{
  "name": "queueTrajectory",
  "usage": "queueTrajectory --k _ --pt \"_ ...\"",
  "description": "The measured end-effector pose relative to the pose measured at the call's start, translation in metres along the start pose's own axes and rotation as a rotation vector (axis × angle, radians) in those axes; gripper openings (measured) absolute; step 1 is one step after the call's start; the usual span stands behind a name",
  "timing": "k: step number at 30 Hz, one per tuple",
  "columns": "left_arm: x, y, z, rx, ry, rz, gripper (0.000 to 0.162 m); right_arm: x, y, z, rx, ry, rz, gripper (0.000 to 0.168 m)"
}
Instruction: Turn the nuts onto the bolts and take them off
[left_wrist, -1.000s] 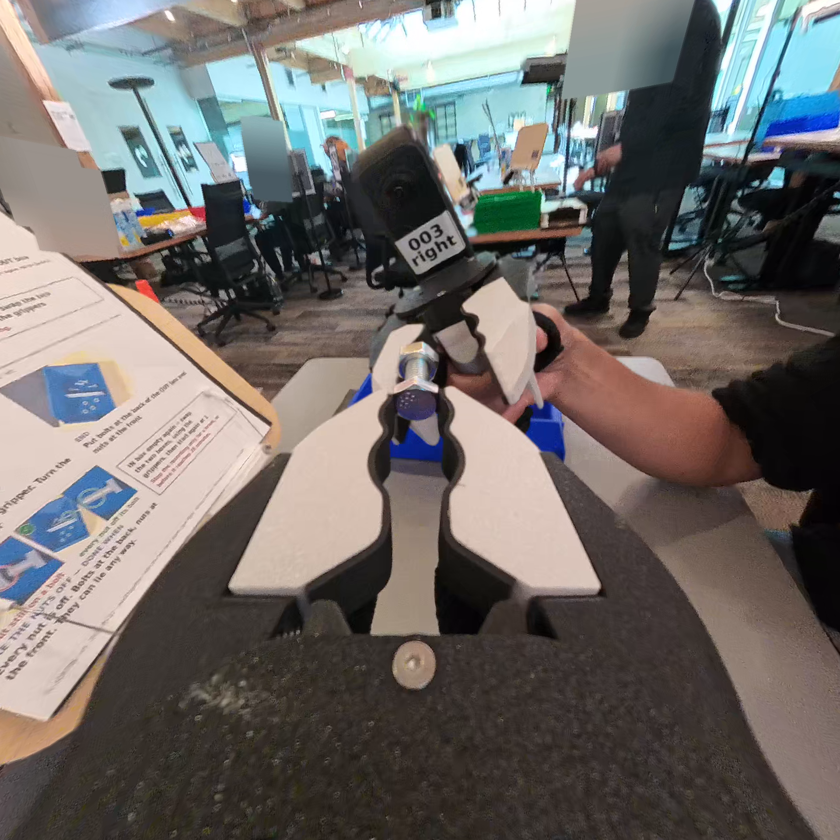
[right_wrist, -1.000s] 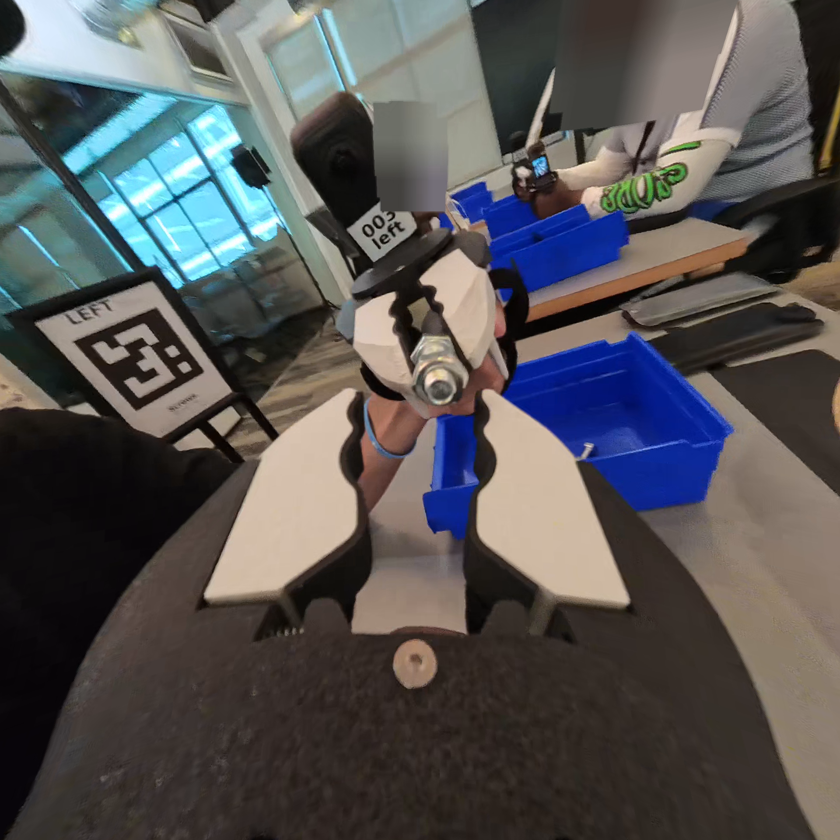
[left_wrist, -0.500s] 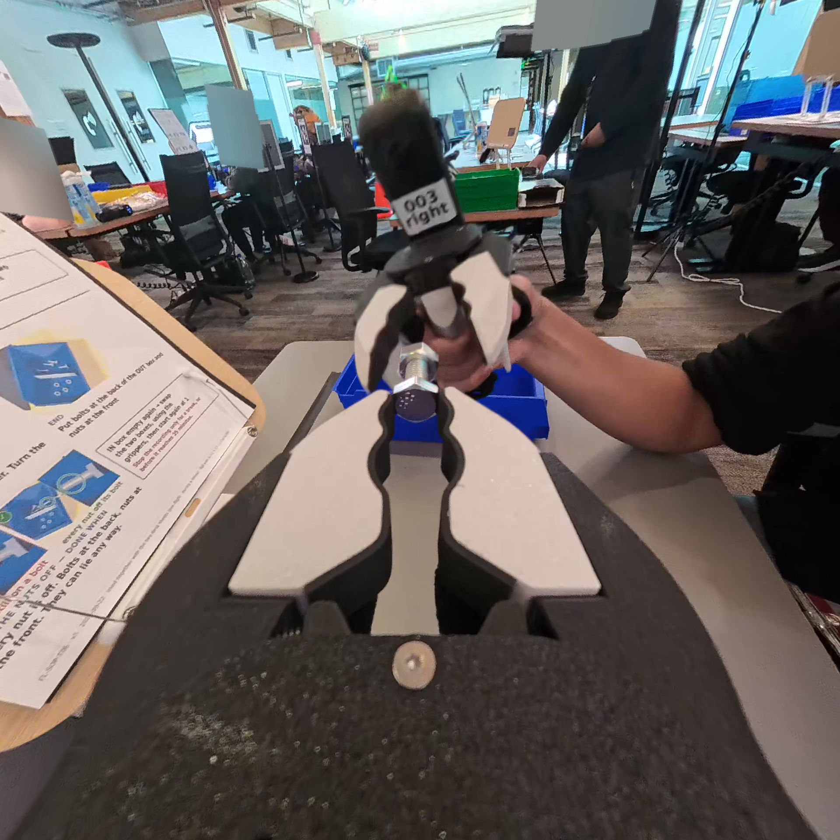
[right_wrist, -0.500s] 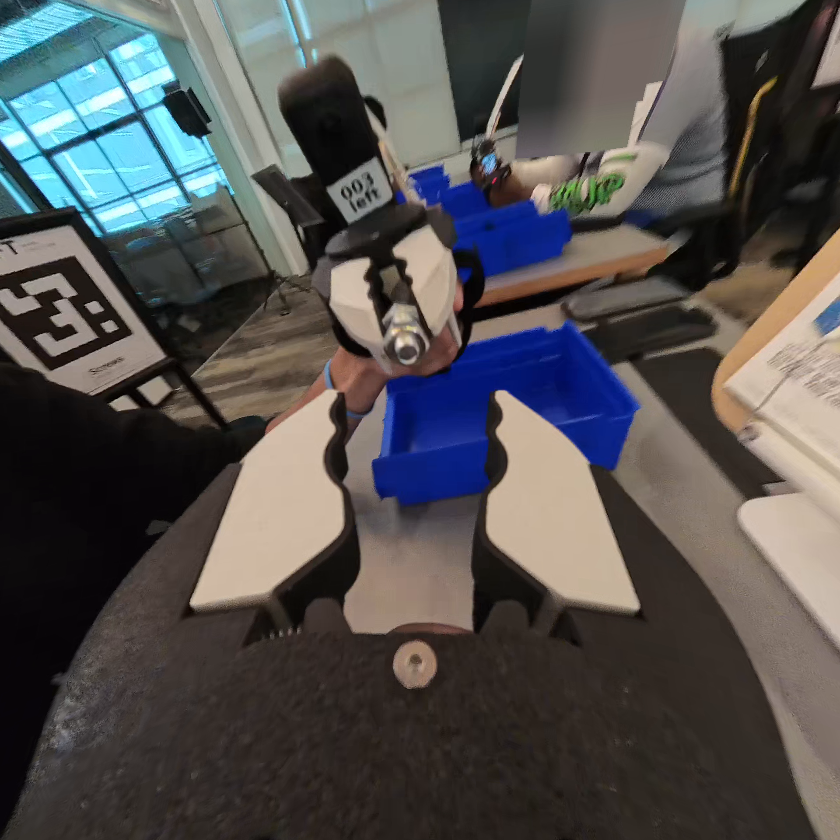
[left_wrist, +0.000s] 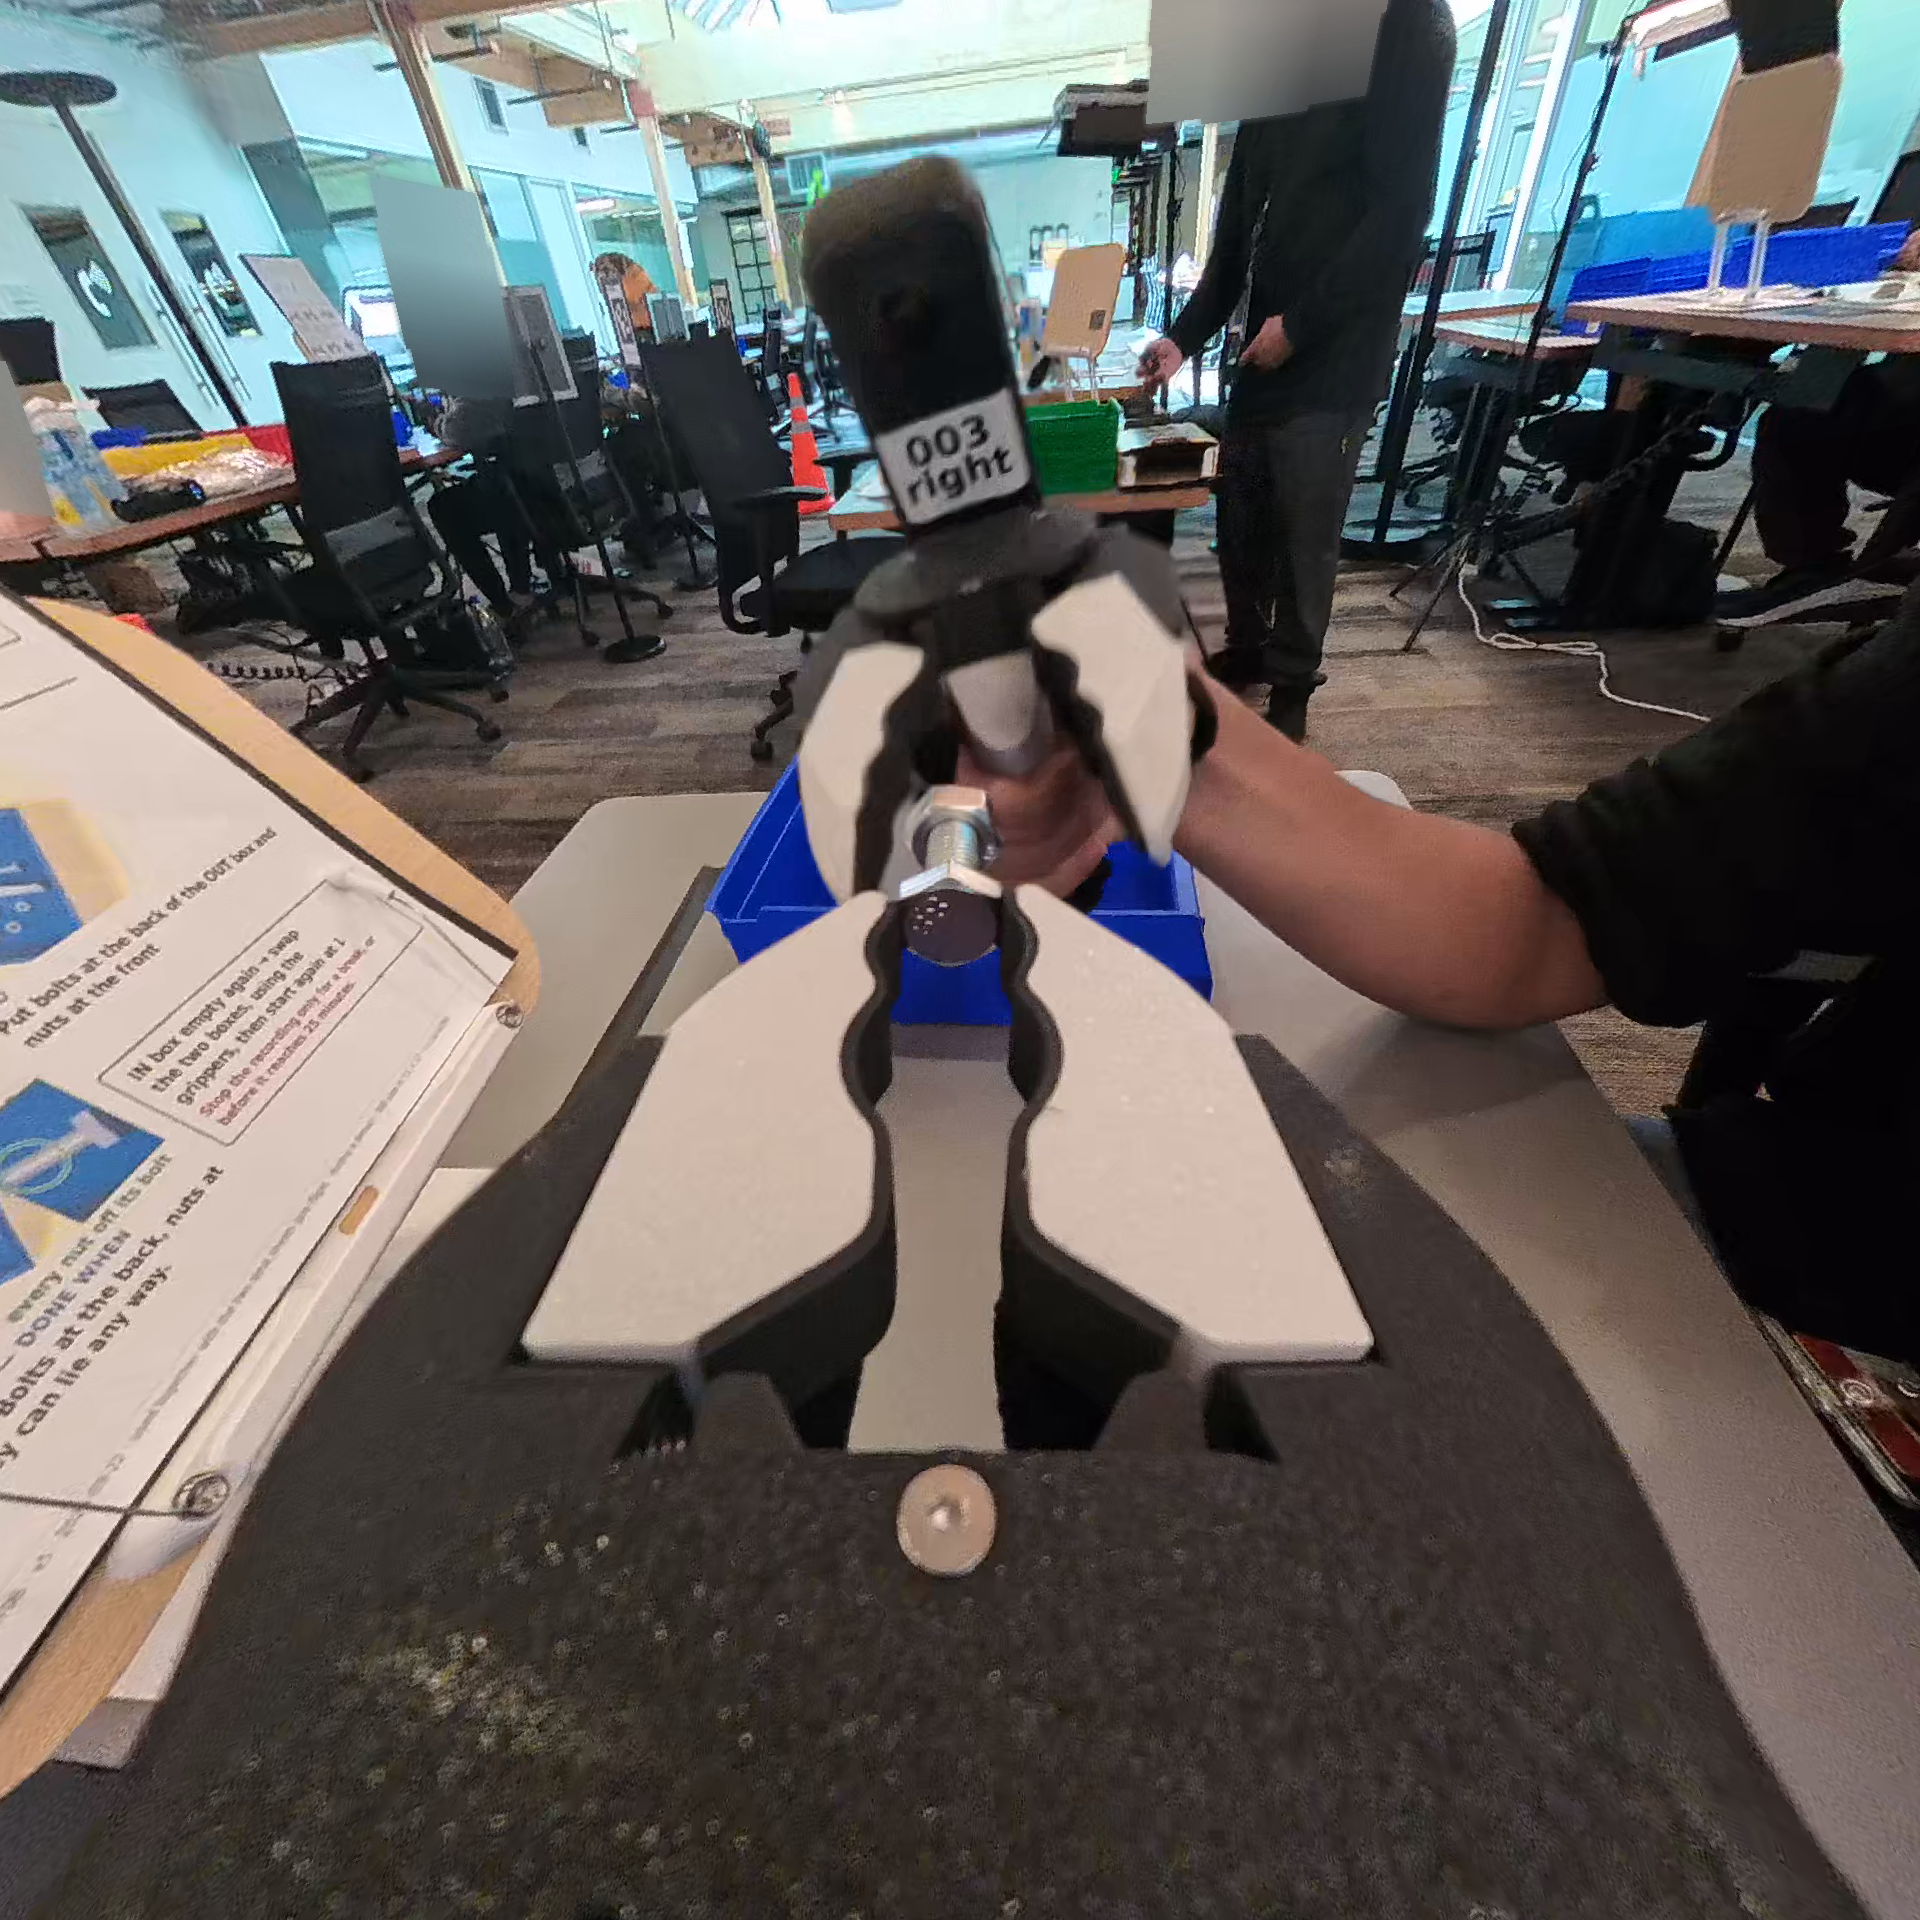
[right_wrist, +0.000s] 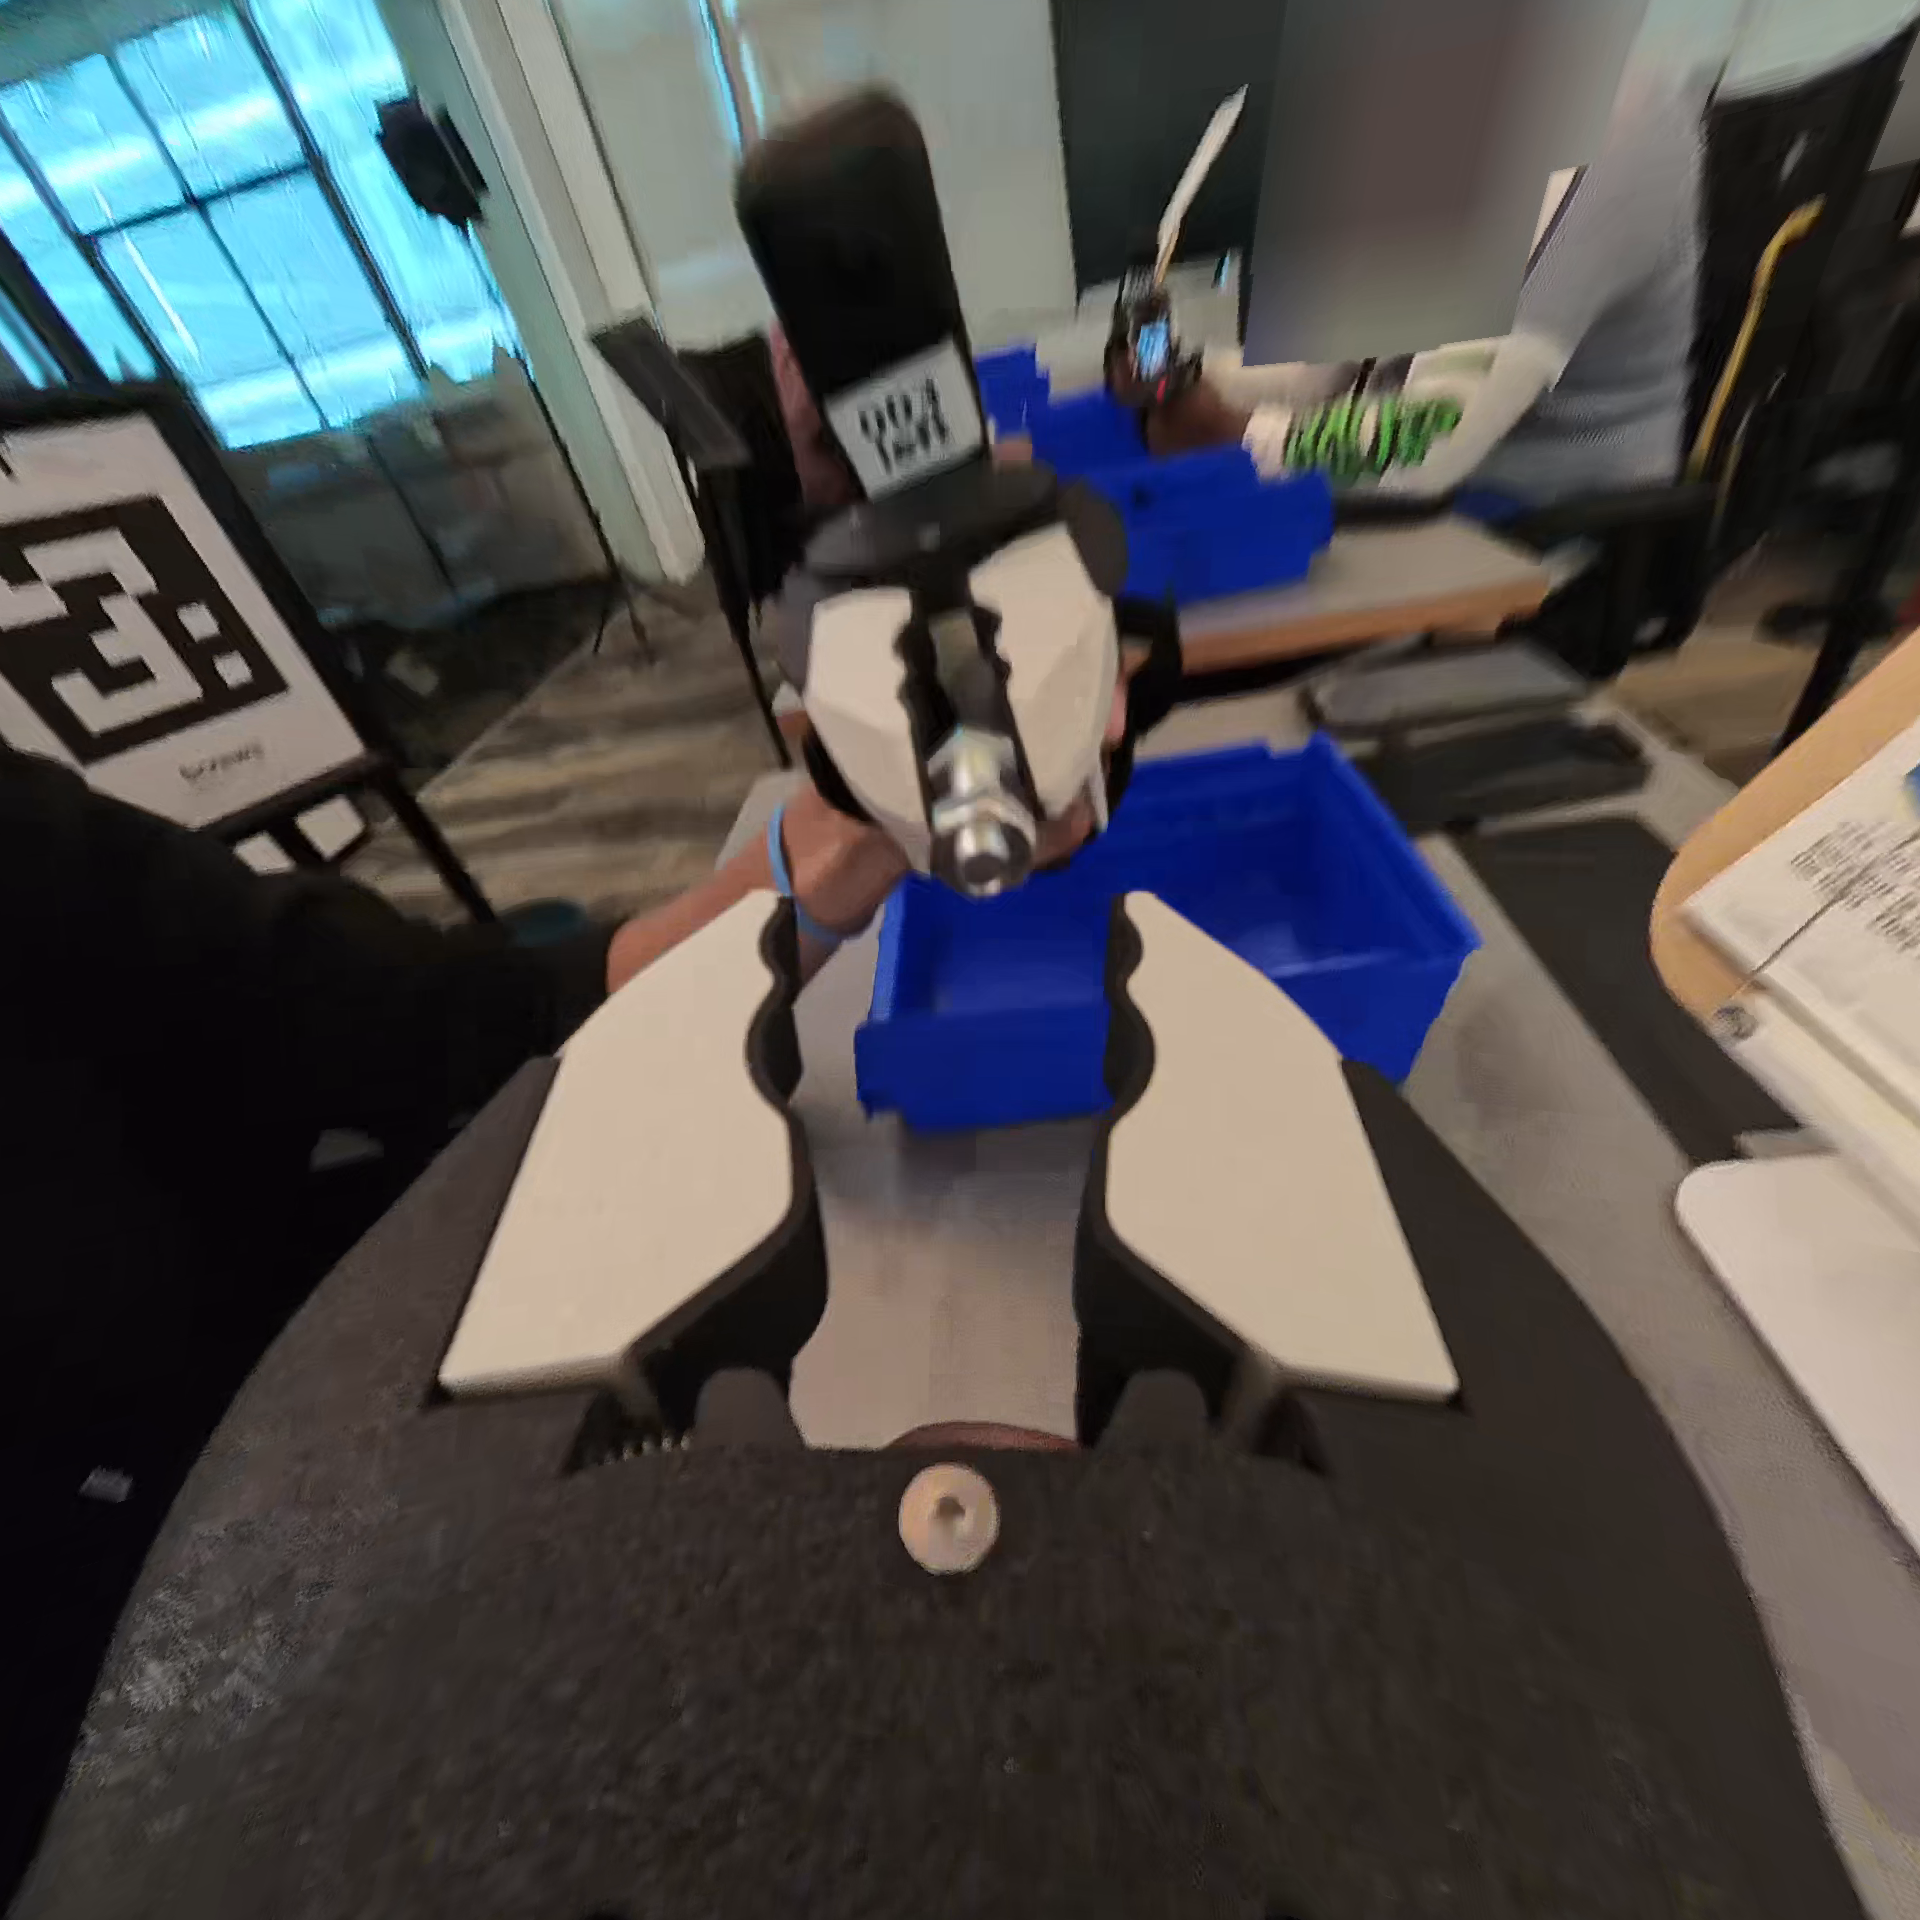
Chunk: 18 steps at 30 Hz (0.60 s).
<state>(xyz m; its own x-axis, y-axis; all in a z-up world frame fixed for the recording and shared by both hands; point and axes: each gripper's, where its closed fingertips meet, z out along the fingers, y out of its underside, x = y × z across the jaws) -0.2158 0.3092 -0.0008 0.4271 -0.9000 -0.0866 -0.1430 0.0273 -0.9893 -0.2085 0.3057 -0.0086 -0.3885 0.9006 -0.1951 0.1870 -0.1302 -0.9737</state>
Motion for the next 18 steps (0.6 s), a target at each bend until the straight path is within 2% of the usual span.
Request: queueTrajectory --k 2,4,5,7,9,11,14,16,17,18 --pt "0.002 0.0 0.001 -0.006 0.003 0.007 0.016 -0.006 -0.002 0.006 0.025 -0.039 -0.034 0.051" --pt "0.002 0.001 0.002 -0.002 0.016 -0.001 0.016 -0.02 -0.021 0.005 0.117 -0.071 -0.081 0.059" --pt "-0.002 0.004 0.002 -0.013 -0.002 -0.007 0.016 -0.029 -0.033 0.0 0.175 -0.096 -0.123 0.052" --pt "-0.007 0.011 0.002 -0.048 -0.025 -0.009 0.017 -0.035 -0.054 -0.013 0.296 -0.058 -0.181 0.058" --pt "-0.005 0.006 0.002 -0.018 -0.01 -0.011 0.016 -0.022 -0.048 -0.017 0.249 0.012 -0.165 0.056" --pt "0.001 0.0 0.001 0.008 0.016 -0.009 0.016 -0.003 -0.024 -0.011 0.124 0.057 -0.105 0.059" --pt "0.003 -0.001 0.002 0.0 0.012 0.008 0.016 0.009 0.014 0.005 -0.049 0.016 0.013 0.062" --pt "0.002 0.001 0.003 -0.004 0.009 0.005 0.016 -0.006 0.004 0.01 0.006 -0.071 -0.002 0.056" --pt "0.001 0.004 0.004 -0.013 0.007 0.003 0.017 -0.015 -0.011 0.007 0.074 -0.088 -0.04 0.063" --pt "-0.001 0.005 0.004 -0.014 0.002 -0.002 0.017 -0.021 -0.026 0.002 0.147 -0.082 -0.098 0.056"
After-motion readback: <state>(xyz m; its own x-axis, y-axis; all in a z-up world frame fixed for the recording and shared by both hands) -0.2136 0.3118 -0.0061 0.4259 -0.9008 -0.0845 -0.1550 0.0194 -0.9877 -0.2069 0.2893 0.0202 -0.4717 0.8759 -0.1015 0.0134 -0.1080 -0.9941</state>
